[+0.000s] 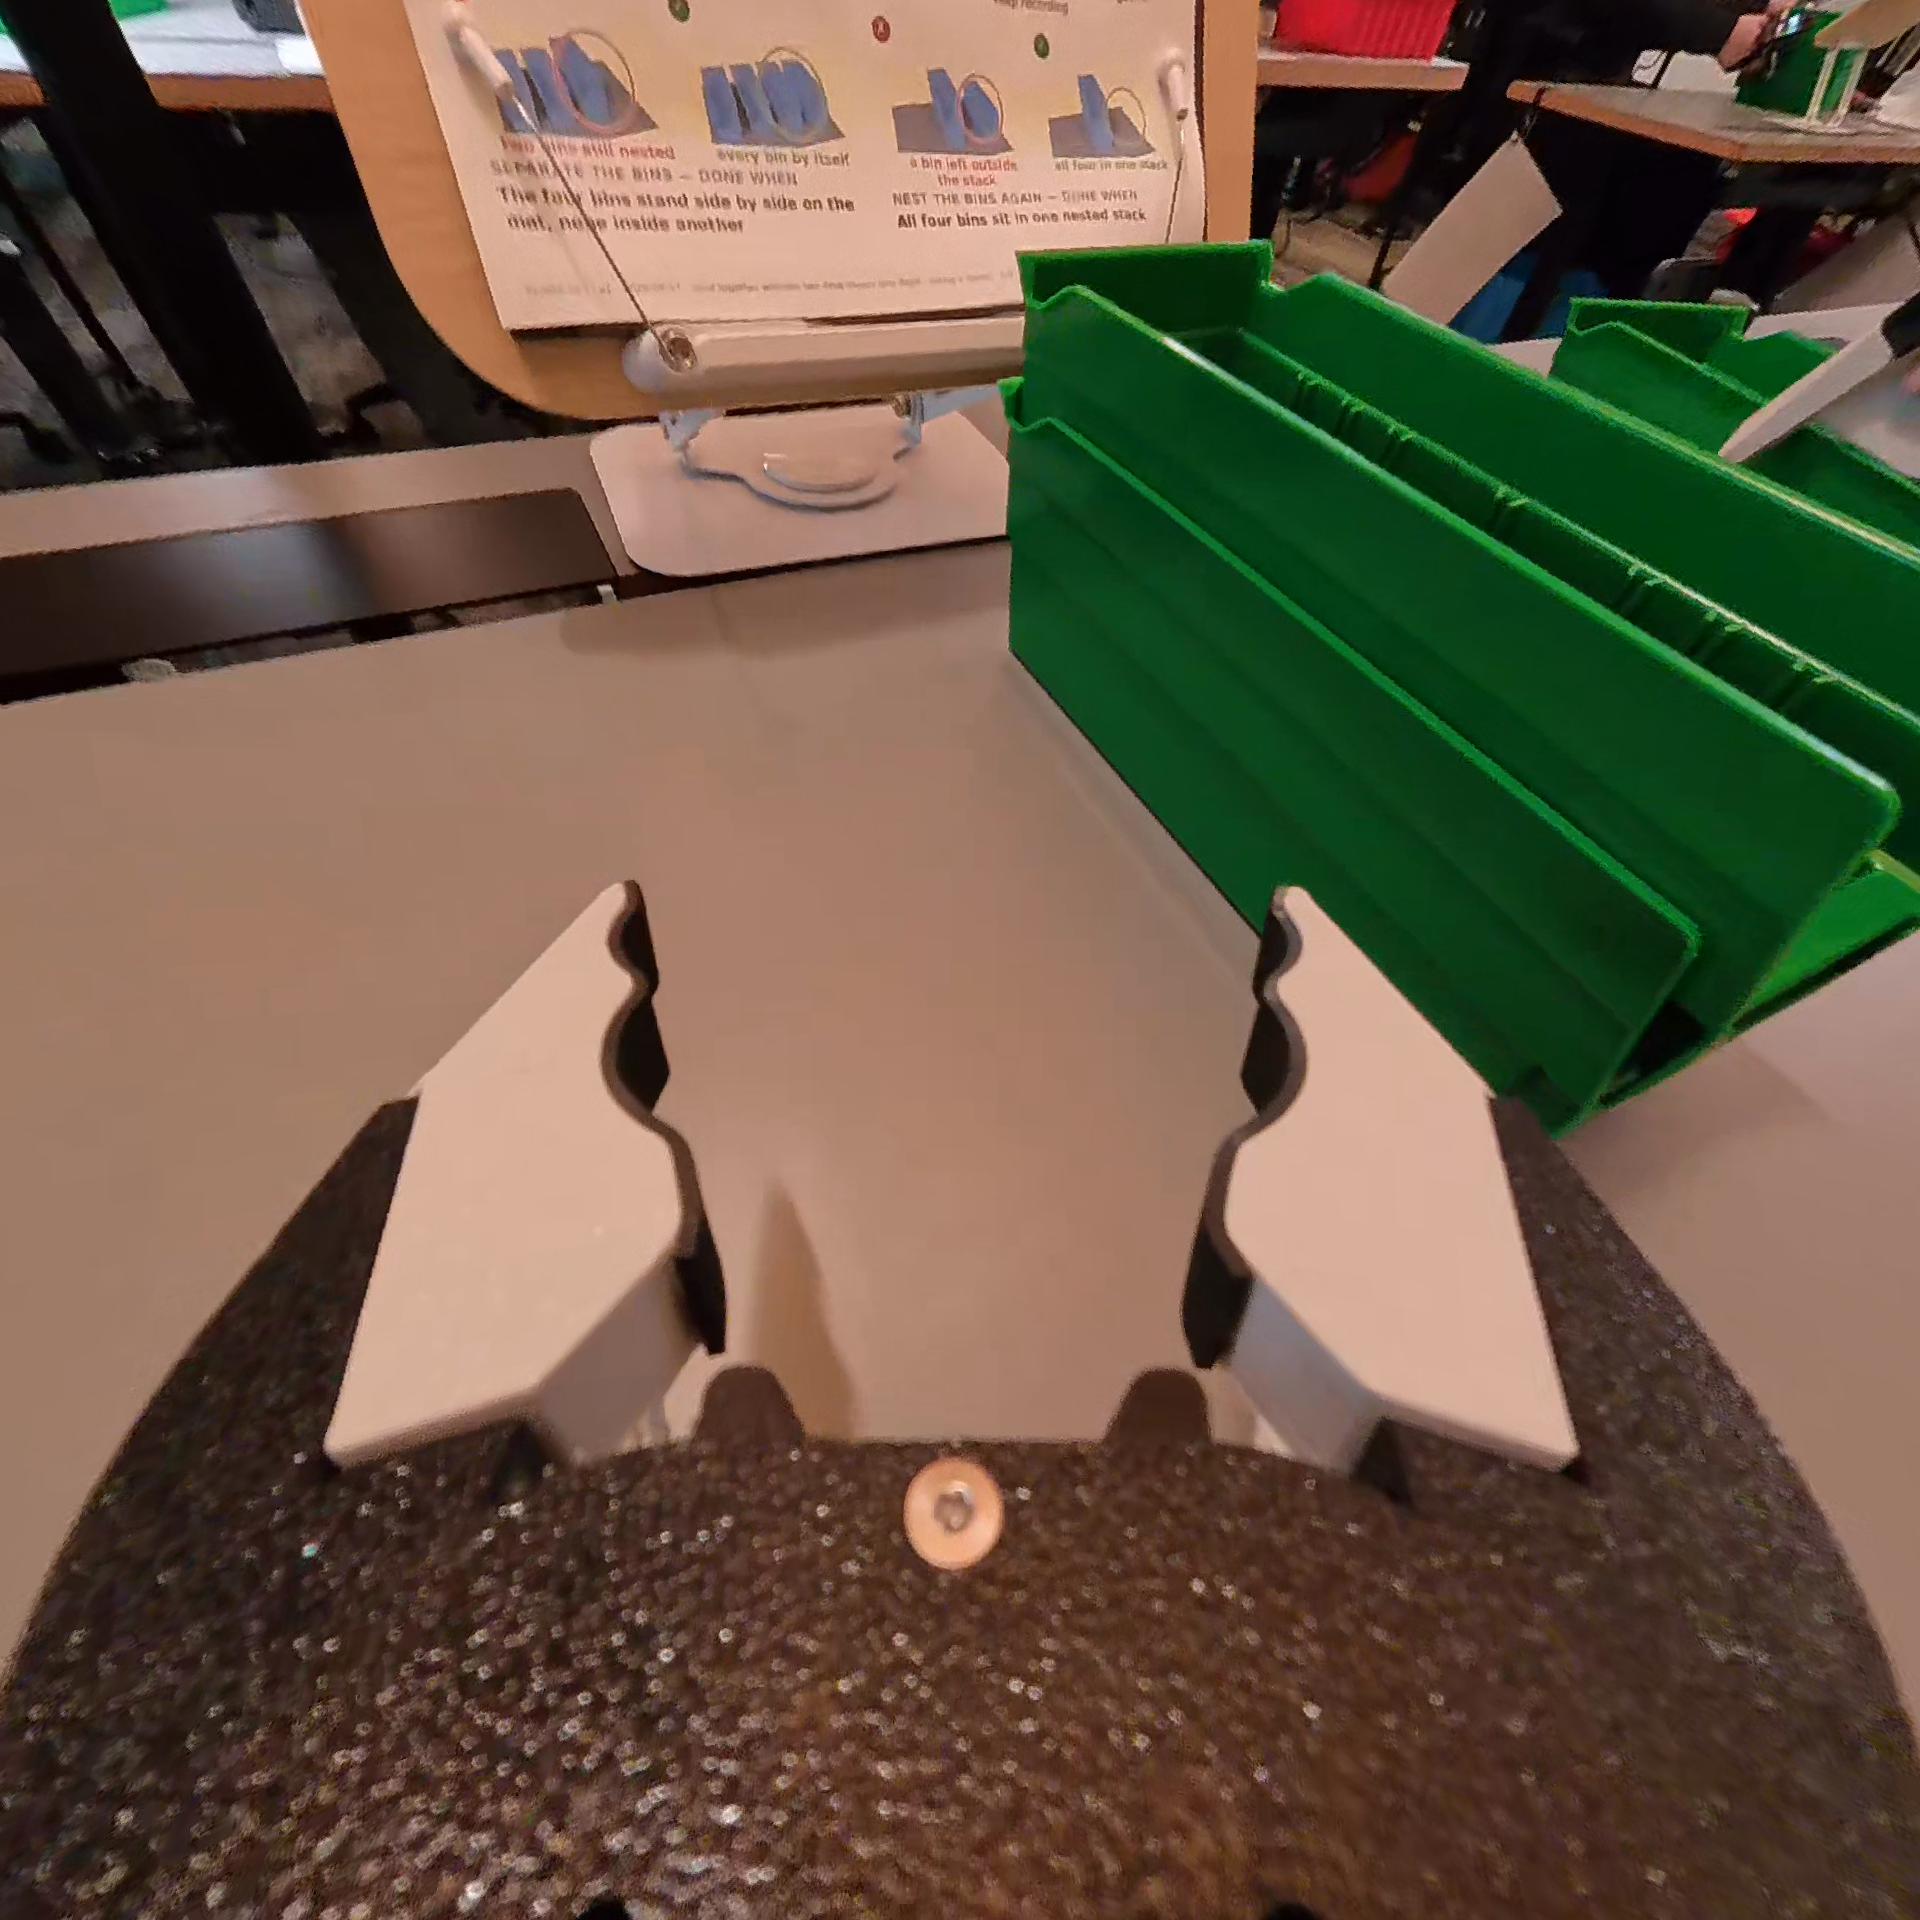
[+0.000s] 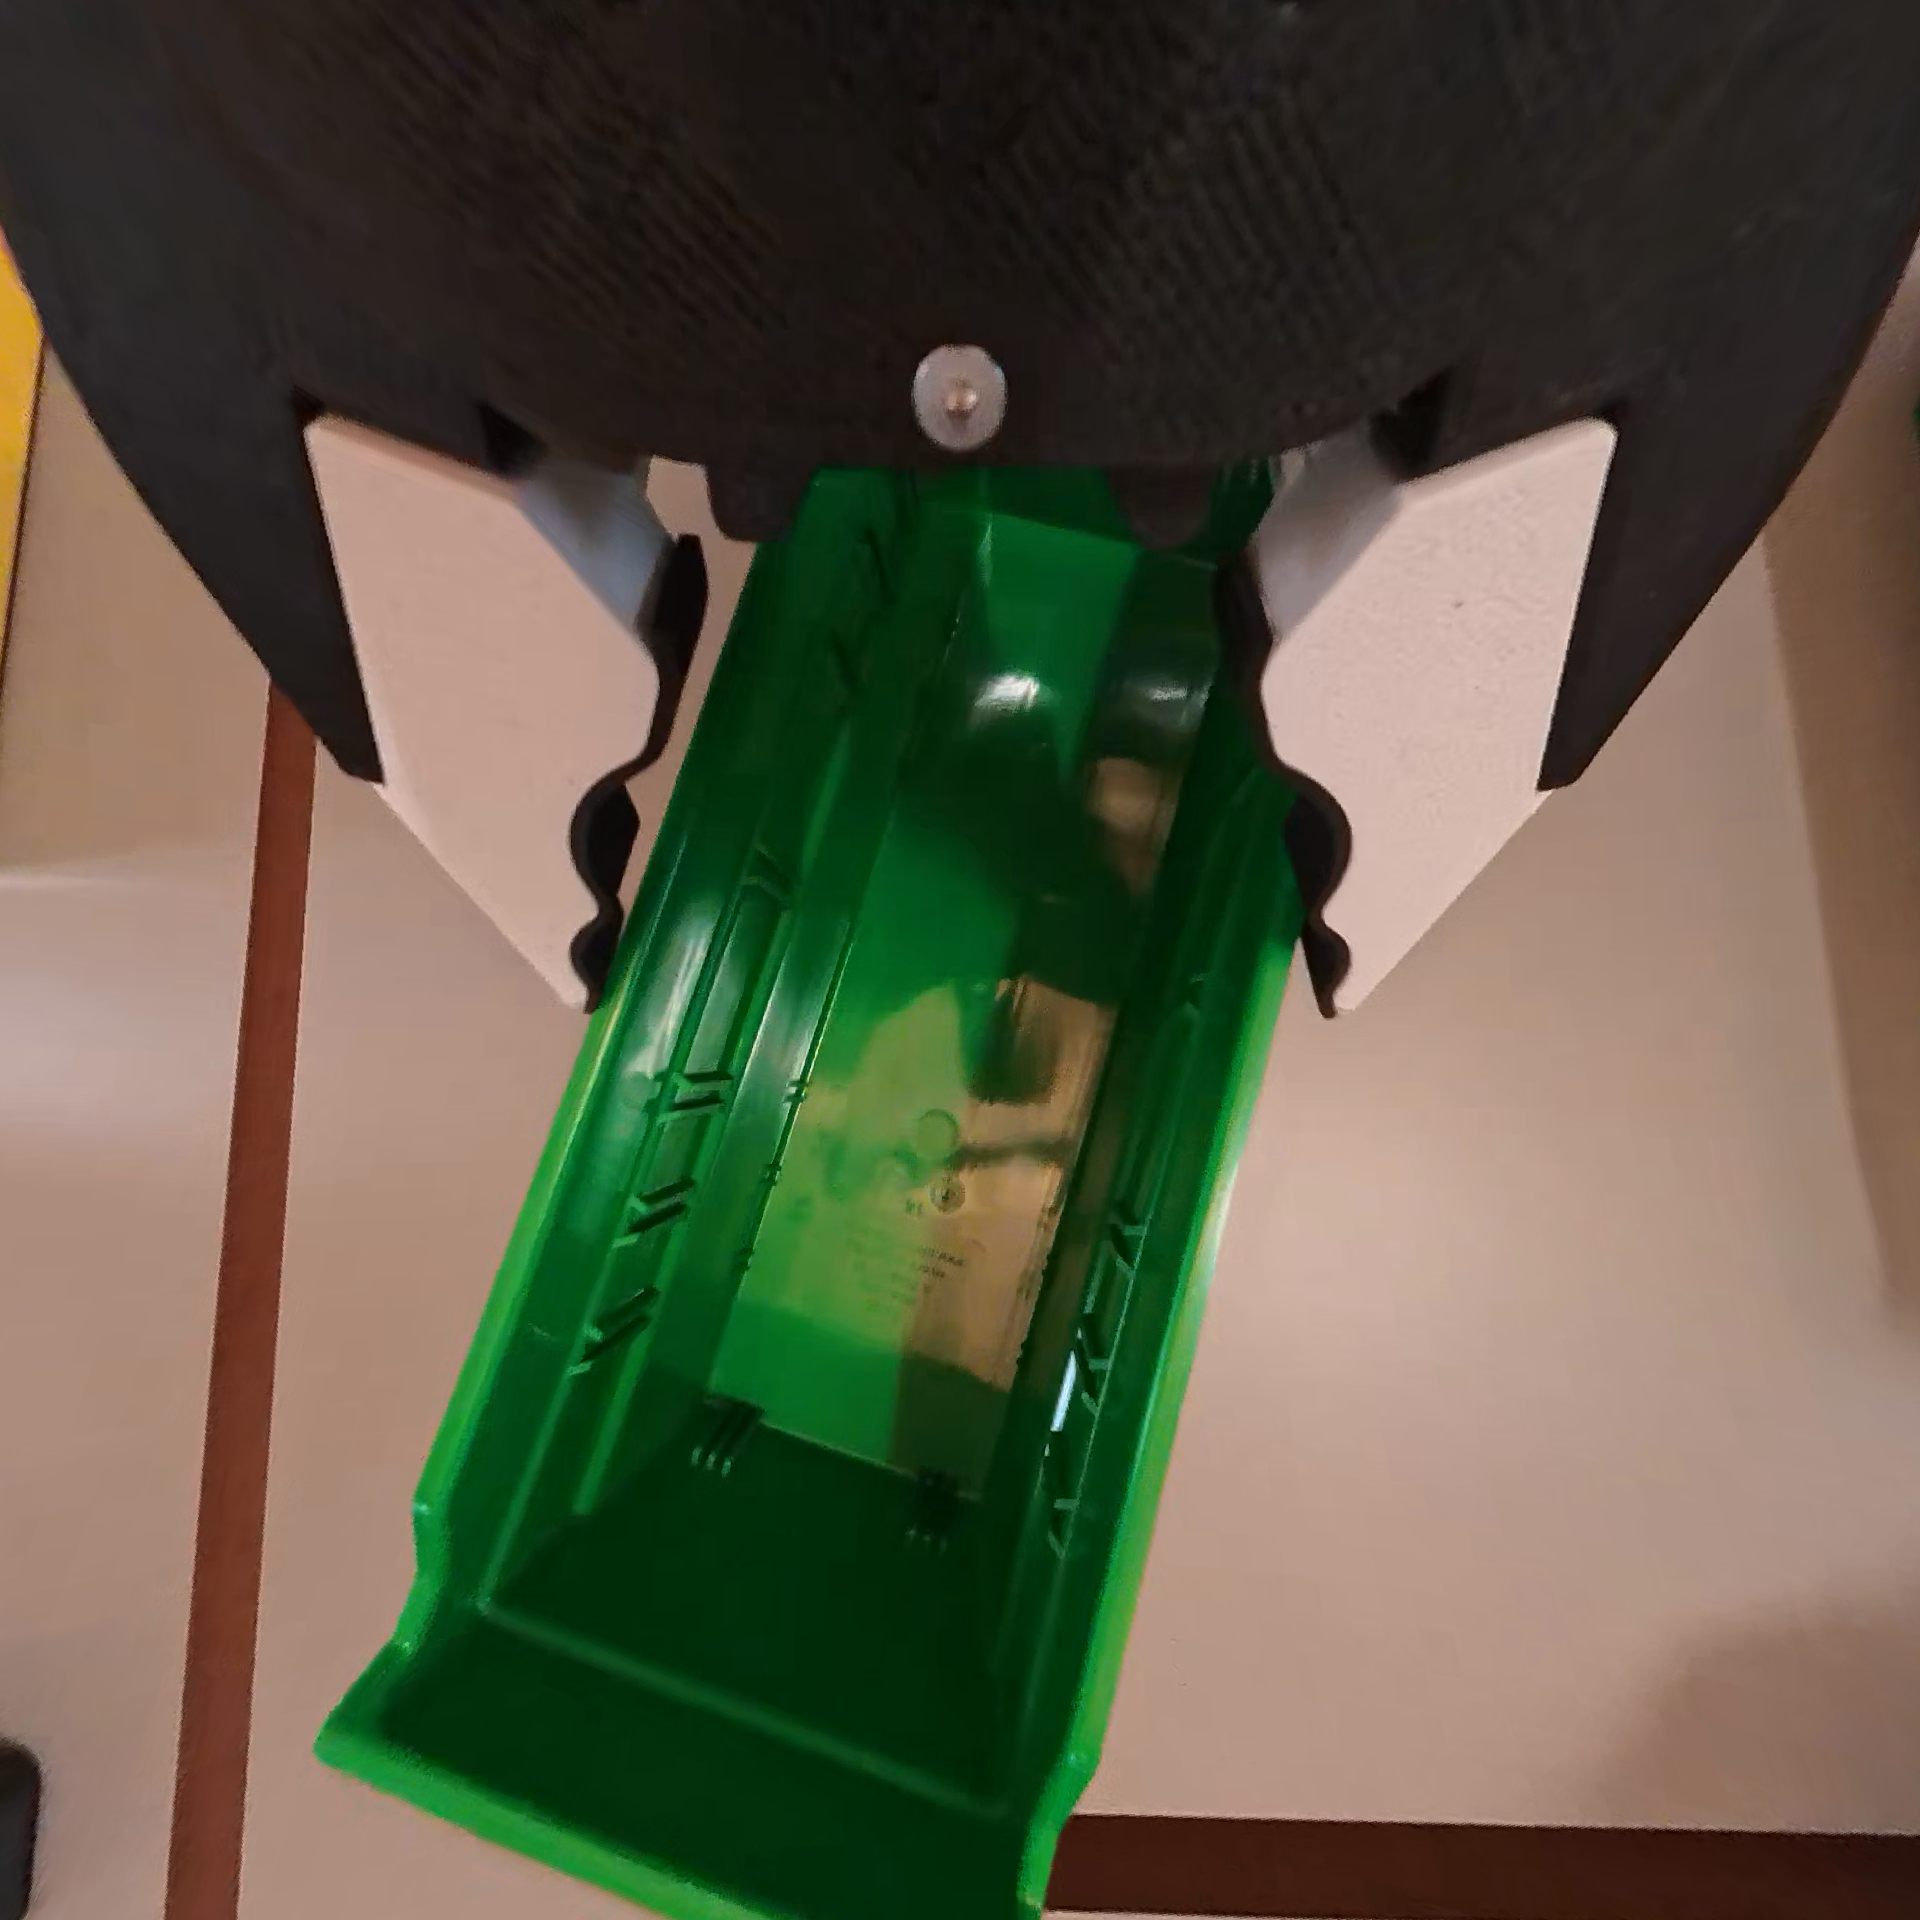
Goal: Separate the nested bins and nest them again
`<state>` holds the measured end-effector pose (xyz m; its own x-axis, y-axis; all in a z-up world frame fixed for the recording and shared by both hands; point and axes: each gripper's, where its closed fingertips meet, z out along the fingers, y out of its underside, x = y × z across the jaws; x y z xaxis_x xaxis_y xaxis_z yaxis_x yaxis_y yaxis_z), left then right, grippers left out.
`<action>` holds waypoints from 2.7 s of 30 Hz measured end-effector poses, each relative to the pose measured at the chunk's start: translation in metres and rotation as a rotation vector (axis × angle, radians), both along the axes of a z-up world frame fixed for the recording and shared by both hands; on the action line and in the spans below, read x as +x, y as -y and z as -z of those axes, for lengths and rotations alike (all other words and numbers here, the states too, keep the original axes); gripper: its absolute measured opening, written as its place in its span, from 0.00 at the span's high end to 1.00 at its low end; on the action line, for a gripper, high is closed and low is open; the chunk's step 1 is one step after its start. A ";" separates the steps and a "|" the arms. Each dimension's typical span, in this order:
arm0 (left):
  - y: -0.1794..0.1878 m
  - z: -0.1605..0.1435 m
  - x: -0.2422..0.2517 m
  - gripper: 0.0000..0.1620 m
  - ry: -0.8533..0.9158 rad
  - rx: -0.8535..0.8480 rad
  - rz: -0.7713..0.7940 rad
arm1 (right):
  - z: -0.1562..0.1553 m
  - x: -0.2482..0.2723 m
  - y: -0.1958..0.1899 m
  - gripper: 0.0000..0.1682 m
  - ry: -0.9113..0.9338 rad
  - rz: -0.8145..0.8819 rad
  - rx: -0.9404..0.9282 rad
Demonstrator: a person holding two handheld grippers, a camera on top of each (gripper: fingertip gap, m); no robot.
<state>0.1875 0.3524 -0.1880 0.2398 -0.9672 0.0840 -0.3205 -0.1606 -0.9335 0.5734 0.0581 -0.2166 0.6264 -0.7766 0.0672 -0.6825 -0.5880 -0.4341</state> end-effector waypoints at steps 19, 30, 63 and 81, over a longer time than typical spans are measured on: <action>-0.008 -0.005 -0.017 0.35 -0.004 -0.103 0.014 | -0.107 -0.036 -0.032 0.40 -0.202 0.027 0.164; -0.004 -0.012 -0.019 0.36 -0.005 -0.101 0.024 | -0.230 -0.158 -0.167 0.41 -0.208 -0.192 0.278; 0.003 -0.008 -0.025 0.39 -0.028 -0.152 0.070 | -0.103 -0.218 -0.225 0.39 -0.039 -0.240 0.190; -0.012 -0.007 -0.036 0.39 -0.031 -0.168 0.034 | -0.071 -0.218 -0.215 0.34 -0.047 -0.280 0.025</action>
<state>0.1516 0.3640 -0.1805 0.2118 -0.9478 0.2385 -0.3568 -0.3022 -0.8839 0.3550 0.2732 -0.1461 0.8187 -0.5740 0.0165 -0.5146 -0.7462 -0.4224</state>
